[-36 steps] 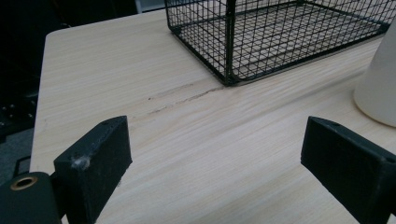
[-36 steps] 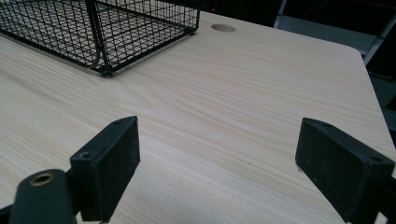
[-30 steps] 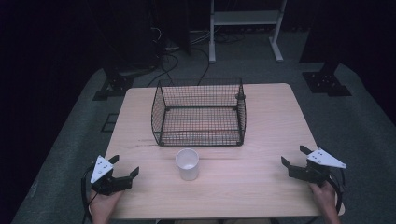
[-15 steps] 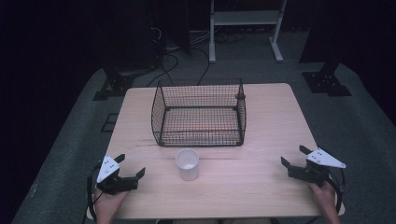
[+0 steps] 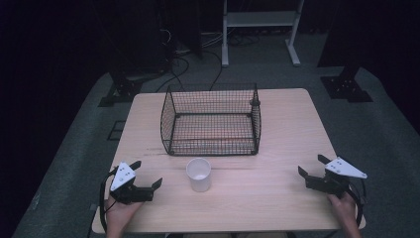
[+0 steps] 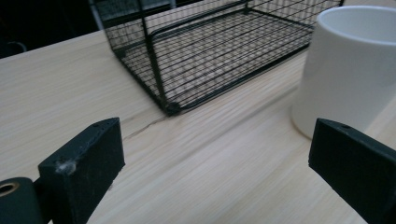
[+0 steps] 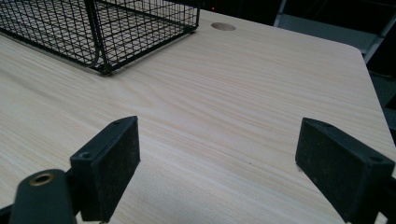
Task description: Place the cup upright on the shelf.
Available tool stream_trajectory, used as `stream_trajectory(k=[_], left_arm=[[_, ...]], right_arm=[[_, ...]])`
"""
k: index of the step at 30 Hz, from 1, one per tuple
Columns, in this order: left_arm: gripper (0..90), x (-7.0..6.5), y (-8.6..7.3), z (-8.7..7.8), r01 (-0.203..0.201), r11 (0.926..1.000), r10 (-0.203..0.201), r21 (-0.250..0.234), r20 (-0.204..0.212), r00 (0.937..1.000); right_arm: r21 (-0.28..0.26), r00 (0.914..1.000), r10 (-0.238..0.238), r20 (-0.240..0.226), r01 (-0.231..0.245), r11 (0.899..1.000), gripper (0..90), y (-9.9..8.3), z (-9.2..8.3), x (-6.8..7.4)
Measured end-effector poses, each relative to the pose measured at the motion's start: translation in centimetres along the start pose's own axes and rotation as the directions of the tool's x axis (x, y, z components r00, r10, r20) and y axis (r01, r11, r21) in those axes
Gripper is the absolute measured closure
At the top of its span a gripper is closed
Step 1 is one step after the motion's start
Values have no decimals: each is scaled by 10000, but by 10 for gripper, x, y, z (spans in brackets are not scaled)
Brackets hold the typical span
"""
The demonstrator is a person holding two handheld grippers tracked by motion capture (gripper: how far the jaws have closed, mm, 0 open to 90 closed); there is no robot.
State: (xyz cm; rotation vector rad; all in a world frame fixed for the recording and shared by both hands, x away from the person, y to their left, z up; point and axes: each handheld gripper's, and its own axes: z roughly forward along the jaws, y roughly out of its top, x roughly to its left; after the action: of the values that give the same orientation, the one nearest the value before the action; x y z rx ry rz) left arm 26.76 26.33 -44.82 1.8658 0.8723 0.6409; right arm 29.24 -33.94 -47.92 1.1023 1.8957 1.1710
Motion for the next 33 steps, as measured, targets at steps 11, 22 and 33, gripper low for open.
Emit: stream_trajectory(k=[11,22,33], left_arm=[[27,-14,15,4,-652,9977,637,160,797,9948],[19,-26,22,5,-952,9953,921,189,1261,9877],[19,-39,34,11,-1366,9905,1318,154,1763,9755]], right_arm=[[-6,10000,9,8,-9,10000,131,0,0,0],[1,10000,28,11,-28,10000,131,0,0,0],[11,10000,24,15,-24,10000,131,0,0,0]])
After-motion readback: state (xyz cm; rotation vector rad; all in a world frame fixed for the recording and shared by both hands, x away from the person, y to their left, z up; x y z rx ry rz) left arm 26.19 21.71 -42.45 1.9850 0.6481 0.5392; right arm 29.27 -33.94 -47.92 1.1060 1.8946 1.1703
